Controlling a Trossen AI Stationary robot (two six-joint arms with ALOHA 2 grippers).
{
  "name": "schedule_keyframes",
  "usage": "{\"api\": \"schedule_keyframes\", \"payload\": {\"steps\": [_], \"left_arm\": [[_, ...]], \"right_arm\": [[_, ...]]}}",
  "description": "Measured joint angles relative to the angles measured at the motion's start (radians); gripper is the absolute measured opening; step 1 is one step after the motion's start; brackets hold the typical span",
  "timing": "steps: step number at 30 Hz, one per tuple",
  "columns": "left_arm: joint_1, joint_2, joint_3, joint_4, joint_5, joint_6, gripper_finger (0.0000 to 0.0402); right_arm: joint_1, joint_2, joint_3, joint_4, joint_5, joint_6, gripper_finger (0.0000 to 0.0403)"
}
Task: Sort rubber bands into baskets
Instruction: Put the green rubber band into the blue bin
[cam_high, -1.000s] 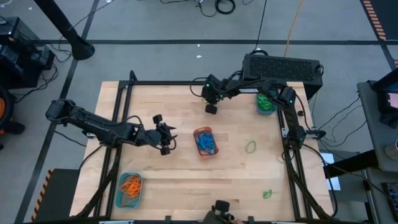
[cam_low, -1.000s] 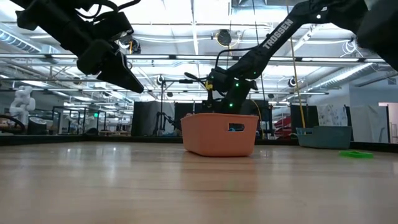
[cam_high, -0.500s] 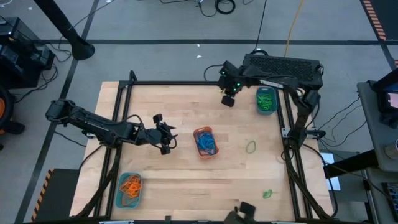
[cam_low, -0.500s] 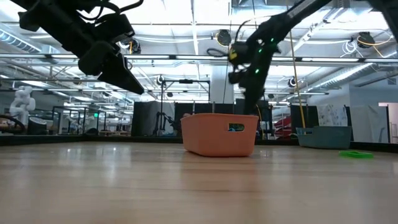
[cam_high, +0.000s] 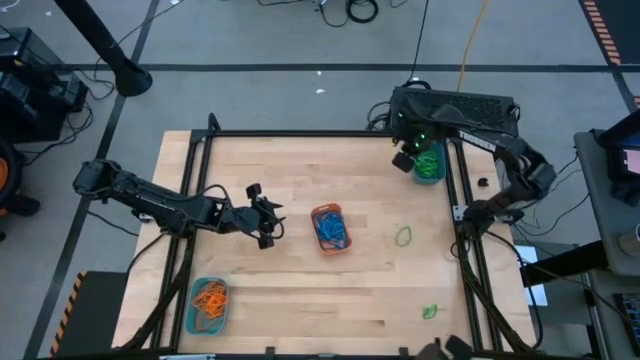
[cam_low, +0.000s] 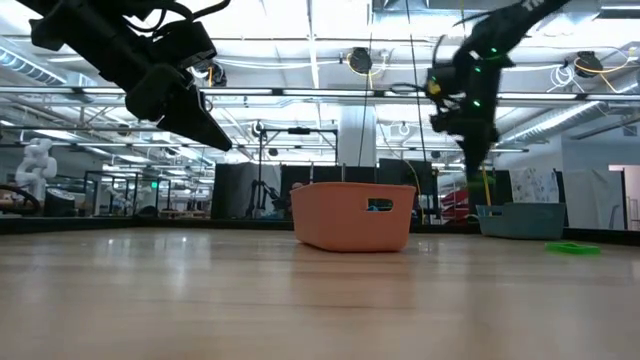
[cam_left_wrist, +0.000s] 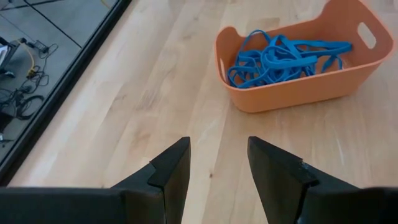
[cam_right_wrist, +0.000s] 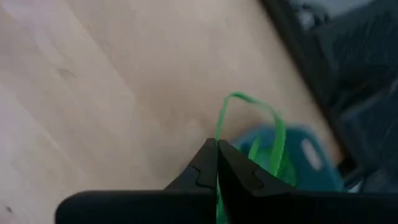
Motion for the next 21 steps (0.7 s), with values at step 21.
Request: {"api": "schedule_keyframes", "payload": {"steps": [21], "left_arm": [[0.0, 0.0, 0.0, 0.001, 0.0, -0.002, 0.0169]], "right_arm": [[-0.124, -0.049, -0.304, 0.159, 0.212, 0.05, 0.0]]}}
